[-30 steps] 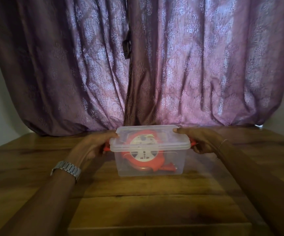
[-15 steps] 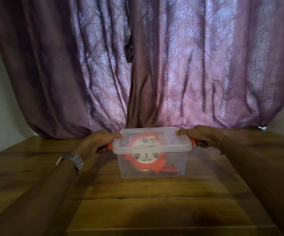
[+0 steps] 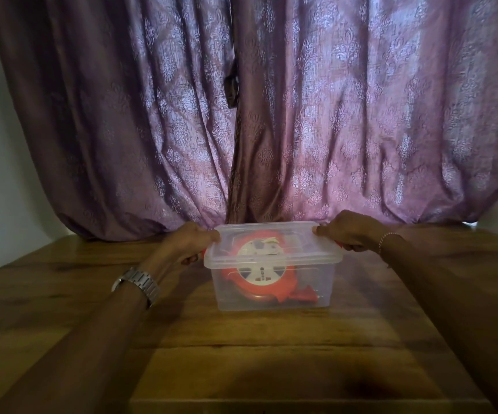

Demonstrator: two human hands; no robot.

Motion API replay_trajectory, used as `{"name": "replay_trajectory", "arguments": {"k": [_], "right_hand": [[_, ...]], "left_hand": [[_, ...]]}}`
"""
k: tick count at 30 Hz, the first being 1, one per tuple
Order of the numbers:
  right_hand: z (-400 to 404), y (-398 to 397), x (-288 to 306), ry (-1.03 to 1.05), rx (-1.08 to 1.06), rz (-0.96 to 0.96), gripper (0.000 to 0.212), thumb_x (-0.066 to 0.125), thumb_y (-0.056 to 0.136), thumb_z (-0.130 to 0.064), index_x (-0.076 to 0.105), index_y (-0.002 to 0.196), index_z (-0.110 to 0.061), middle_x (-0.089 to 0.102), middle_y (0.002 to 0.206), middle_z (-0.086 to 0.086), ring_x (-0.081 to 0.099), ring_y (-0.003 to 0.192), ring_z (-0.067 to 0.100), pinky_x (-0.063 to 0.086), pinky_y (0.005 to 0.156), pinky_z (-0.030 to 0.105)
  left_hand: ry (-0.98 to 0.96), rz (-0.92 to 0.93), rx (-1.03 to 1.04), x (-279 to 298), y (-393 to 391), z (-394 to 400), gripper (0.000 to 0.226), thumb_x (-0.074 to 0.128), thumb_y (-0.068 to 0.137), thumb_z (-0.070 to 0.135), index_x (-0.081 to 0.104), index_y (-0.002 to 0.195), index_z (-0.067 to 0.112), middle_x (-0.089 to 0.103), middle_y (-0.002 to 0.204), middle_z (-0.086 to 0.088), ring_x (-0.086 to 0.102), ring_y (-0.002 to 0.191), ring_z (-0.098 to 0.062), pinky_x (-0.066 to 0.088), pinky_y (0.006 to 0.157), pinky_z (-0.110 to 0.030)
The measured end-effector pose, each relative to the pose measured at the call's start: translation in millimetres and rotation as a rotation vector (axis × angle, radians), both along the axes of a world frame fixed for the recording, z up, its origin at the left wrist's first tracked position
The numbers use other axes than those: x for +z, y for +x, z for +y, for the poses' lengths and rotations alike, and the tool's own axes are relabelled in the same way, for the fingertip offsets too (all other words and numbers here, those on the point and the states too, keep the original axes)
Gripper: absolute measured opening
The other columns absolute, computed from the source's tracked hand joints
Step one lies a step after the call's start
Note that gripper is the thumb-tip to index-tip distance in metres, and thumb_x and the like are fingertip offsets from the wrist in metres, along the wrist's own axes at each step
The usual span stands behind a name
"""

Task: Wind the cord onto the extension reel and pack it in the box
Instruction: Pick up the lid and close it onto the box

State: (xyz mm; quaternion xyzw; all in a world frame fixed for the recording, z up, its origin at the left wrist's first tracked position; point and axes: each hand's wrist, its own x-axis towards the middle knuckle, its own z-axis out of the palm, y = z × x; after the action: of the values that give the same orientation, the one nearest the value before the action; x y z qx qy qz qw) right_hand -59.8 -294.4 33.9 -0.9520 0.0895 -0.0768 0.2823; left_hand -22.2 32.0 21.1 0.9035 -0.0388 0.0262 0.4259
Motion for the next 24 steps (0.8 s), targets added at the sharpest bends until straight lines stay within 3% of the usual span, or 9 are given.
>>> {"name": "replay_trajectory", "arguments": {"k": [4, 7, 11, 19, 24], "right_hand": [[6, -3, -10, -0.168, -0.056, -0.197, 0.052, 0.061, 0.084, -0.056, 0.058, 0.063, -0.008, 0.061, 0.055, 0.006, 0.059, 0.05, 0.018, 0.043, 0.051, 0.025], [13, -8, -10, -0.237, -0.087, -0.265, 0.046, 0.065, 0.082, -0.052, 0.043, 0.064, -0.016, 0.052, 0.064, 0.006, 0.052, 0.058, 0.02, 0.035, 0.049, 0.027], [26, -10, -8, -0.282, -0.029, -0.273, 0.039, 0.063, 0.083, -0.039, 0.04, 0.064, -0.015, 0.046, 0.066, 0.005, 0.042, 0.058, 0.014, 0.028, 0.046, 0.025], [102, 24, -9, -0.15, 0.136, -0.295, 0.024, 0.059, 0.083, -0.018, 0.062, 0.067, 0.001, 0.056, 0.063, 0.009, 0.056, 0.065, 0.026, 0.04, 0.055, 0.029], [182, 59, -10, -0.01, 0.228, -0.356, 0.018, 0.067, 0.079, -0.022, 0.077, 0.082, -0.008, 0.074, 0.09, 0.013, 0.067, 0.091, 0.03, 0.049, 0.074, 0.028]], "left_hand": [[-0.023, -0.05, 0.031, -4, -5, -3, 0.035, 0.071, 0.091, 0.031, 0.059, 0.064, 0.012, 0.048, 0.033, 0.004, 0.04, 0.031, -0.011, 0.027, 0.037, -0.017], [-0.092, -0.068, -0.009, -8, -9, 1, 0.037, 0.076, 0.086, 0.029, 0.058, 0.057, 0.014, 0.049, 0.035, 0.004, 0.04, 0.031, -0.011, 0.028, 0.035, -0.017], [-0.152, -0.115, 0.024, -12, -14, 11, 0.04, 0.074, 0.088, 0.021, 0.053, 0.055, 0.015, 0.047, 0.037, 0.001, 0.035, 0.03, -0.011, 0.027, 0.035, -0.018], [-0.216, -0.174, 0.175, -15, -35, 82, 0.037, 0.072, 0.091, 0.019, 0.057, 0.059, 0.008, 0.049, 0.032, 0.006, 0.039, 0.026, -0.003, 0.03, 0.032, -0.013], [-0.178, -0.192, 0.295, -16, -52, 160, 0.039, 0.071, 0.093, 0.021, 0.059, 0.059, 0.007, 0.046, 0.032, 0.007, 0.037, 0.026, -0.003, 0.031, 0.032, -0.013]]}}
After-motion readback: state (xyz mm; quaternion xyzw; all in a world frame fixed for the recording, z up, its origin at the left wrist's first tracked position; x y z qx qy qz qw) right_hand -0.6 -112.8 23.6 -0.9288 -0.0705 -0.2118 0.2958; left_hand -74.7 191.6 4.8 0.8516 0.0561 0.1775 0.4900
